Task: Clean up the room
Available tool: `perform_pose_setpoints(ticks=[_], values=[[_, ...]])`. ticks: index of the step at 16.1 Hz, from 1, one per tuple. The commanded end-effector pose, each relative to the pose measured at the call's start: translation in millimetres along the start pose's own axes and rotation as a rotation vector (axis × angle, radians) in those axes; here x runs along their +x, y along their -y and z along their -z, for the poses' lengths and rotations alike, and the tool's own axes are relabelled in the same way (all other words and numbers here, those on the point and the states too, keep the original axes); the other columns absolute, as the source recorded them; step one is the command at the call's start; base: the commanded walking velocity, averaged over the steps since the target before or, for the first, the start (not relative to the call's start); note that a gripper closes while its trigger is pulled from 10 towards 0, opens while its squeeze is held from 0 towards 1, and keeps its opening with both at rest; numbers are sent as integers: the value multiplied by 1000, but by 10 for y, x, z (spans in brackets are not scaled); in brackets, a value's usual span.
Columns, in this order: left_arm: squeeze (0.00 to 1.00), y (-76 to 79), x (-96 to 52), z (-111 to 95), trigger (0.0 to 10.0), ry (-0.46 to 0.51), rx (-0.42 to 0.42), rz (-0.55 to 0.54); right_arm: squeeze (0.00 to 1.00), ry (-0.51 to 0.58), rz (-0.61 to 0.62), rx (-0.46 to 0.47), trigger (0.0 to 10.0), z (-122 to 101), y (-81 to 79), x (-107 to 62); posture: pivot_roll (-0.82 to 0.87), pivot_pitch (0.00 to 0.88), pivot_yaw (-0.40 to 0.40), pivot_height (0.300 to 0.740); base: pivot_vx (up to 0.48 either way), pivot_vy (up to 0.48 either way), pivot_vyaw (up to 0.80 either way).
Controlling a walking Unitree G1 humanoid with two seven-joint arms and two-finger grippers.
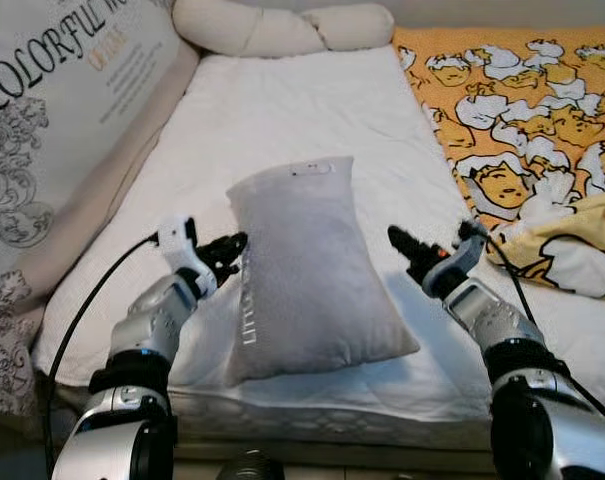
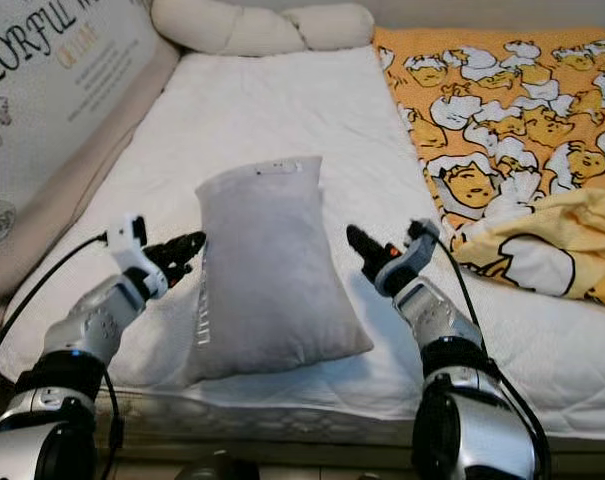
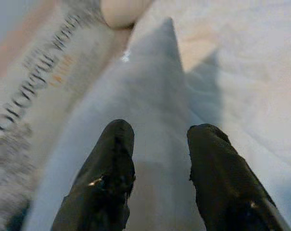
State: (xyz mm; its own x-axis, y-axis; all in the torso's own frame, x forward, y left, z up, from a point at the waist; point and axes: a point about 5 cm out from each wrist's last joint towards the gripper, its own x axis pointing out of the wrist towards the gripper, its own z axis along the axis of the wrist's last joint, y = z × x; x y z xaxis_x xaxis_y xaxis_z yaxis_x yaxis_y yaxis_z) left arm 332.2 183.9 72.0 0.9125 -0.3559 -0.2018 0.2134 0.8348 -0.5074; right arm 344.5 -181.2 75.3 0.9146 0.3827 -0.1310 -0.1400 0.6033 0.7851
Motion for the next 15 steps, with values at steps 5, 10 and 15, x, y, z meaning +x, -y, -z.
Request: perform_pose_setpoints(ticks=[5, 10, 15], values=[[1000, -121, -101, 60, 10000, 82, -154, 17, 1000, 37, -41, 77, 10000, 28, 23, 3, -39, 0, 51, 740, 0, 0, 0], [1000, -114, -76, 186, 10000, 112, -290, -3, 1000, 45, -11, 123, 10000, 125, 46, 18, -48, 0, 51, 740, 0, 0, 0], [1000, 71, 35, 426, 10000, 21, -293, 24, 1000, -44, 20, 145, 10000, 361, 50, 31, -51, 0, 47, 740, 0, 0, 0]])
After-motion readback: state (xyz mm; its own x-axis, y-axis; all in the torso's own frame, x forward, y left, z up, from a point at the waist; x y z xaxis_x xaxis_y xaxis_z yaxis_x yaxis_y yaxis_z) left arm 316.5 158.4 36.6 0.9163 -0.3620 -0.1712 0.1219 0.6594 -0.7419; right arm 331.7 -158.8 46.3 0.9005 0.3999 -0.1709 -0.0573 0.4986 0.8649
